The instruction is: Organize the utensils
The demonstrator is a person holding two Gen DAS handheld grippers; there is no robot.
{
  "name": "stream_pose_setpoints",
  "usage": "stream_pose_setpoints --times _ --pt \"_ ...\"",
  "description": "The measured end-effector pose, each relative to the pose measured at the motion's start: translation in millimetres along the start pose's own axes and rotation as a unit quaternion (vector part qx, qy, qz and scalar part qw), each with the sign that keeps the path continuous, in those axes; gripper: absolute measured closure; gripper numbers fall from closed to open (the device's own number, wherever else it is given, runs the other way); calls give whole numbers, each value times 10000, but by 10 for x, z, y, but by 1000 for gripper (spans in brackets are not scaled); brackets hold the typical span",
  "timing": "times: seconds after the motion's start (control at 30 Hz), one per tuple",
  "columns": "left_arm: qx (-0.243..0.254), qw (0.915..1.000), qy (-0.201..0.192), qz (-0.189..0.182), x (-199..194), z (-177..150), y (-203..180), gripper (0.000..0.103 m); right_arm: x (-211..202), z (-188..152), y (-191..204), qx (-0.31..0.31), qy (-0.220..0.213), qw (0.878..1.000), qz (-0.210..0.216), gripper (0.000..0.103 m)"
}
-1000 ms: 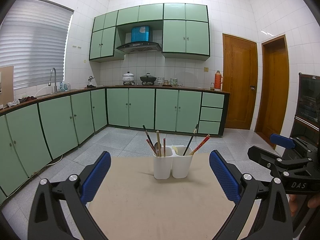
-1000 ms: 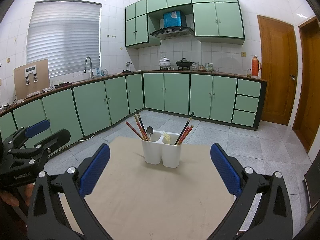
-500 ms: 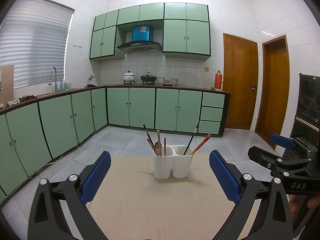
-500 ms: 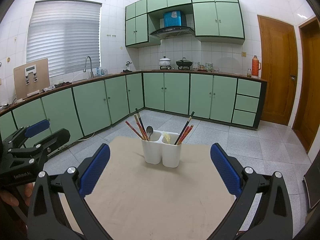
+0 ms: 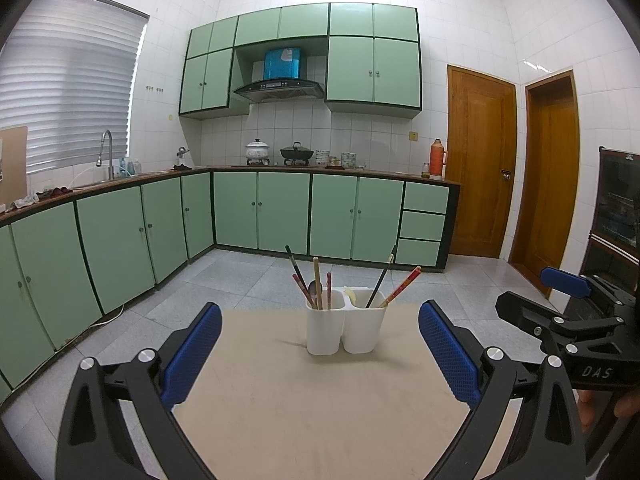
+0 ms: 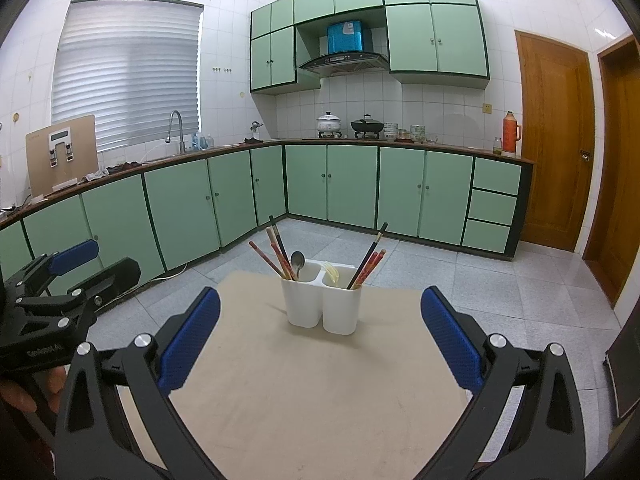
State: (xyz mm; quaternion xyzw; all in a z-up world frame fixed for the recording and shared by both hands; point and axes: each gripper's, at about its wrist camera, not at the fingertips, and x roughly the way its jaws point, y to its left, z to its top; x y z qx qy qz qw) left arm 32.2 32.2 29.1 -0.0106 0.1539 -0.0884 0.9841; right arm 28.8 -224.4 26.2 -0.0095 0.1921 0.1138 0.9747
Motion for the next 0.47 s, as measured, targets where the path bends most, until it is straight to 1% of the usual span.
stream_pose_setpoints --times 0.47 --pt "-12 10000 25 17 24 15 -13 6 2 -4 -25 5 15 10000 -2 6"
